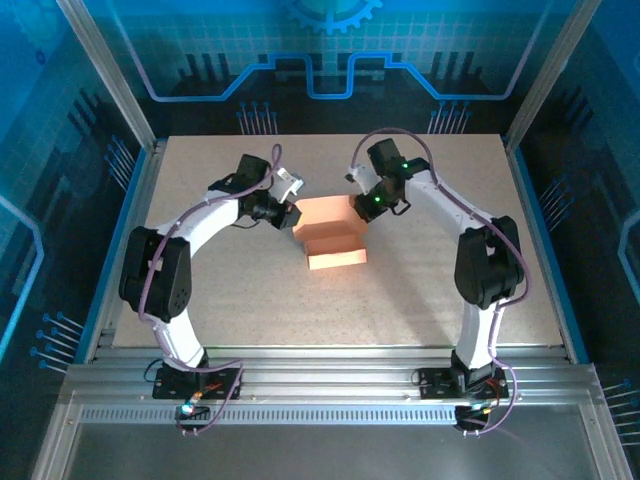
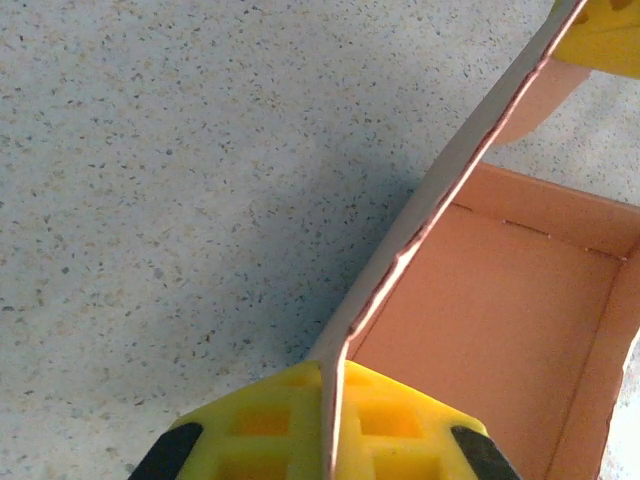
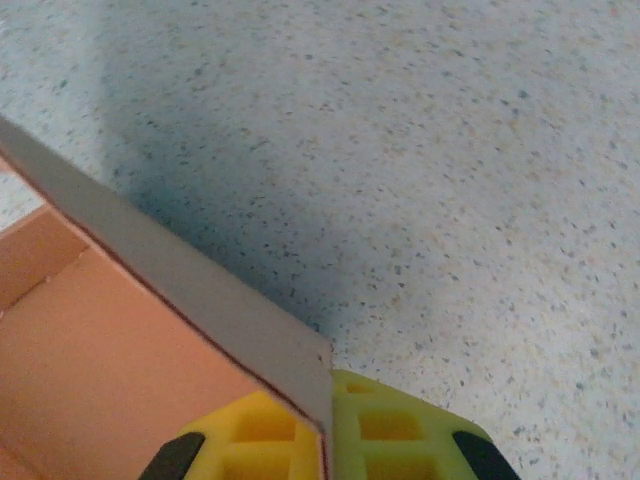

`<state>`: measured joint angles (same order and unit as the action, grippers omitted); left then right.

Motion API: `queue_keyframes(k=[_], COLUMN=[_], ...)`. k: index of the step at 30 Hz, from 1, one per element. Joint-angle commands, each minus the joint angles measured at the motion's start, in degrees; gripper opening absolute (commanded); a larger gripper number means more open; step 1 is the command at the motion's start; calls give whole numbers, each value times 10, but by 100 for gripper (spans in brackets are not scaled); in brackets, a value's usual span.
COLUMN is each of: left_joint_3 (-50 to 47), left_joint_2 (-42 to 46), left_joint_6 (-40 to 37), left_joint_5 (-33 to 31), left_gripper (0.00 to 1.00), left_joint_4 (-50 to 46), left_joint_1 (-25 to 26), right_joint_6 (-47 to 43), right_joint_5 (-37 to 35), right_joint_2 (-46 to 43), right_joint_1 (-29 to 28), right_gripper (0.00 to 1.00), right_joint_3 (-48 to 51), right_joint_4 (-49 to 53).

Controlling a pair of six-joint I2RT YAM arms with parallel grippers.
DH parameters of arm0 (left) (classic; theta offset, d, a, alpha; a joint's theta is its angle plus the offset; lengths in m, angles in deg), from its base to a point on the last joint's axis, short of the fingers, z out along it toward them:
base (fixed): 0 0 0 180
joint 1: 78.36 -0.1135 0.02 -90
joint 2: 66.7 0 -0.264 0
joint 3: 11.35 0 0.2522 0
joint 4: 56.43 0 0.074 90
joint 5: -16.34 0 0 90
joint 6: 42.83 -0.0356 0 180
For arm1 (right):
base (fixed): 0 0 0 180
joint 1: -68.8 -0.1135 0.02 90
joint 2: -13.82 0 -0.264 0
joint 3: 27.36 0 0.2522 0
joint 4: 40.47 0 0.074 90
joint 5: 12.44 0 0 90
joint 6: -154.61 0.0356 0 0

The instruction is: Fold the paper box

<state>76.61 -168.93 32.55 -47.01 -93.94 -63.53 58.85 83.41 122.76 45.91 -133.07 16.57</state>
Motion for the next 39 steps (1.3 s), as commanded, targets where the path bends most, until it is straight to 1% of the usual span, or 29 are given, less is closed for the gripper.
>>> queue_keyframes(k=[1, 3, 6, 8, 13, 15, 21, 26, 30, 32, 35, 39], left_joint_3=[-26, -31, -32, -39, -61, -73, -98, -135, -163, -168, -181, -204], left_joint_2=[33, 43, 59, 72, 97, 105, 110, 122, 129, 132, 136, 138], left_joint_6=[59, 64, 87, 105, 138, 147, 172, 205, 197, 189, 186, 181], left_joint_5=[-72, -92, -125, -147, -161, -168, -189, -222, -244, -264, -292, -304], left_gripper=[0, 0, 0, 0, 0, 0, 0, 0, 0, 0, 0, 0], left_joint_4=[59, 74, 95, 120, 163, 179, 198, 251, 307, 315, 341, 377], left_joint_1=[5, 13, 18, 20, 27, 33, 52, 74, 96, 105, 122, 135], right_joint_6=[88, 97, 116, 146, 198, 224, 316, 404, 463, 488, 504, 507], right_joint_5=[-109, -146, -177, -195, -218, -243, -289, -328, -352, -370, -398, -425], right_joint_2=[-54, -72, -93, -107, -135, -135, -117, -116, -126, -130, -131, -128], right_joint_1=[-15, -29, -50, -62, -86, -95, -108, -126, -135, -140, -153, -168], right_gripper=[0, 0, 0, 0, 0, 0, 0, 0, 0, 0, 0, 0], right_joint_3=[30, 48, 66, 78, 121, 125, 106, 114, 146, 155, 163, 174], right_joint_4=[-26, -39, -55, -67, -113, -111, -67, -61, -86, -90, -97, -117])
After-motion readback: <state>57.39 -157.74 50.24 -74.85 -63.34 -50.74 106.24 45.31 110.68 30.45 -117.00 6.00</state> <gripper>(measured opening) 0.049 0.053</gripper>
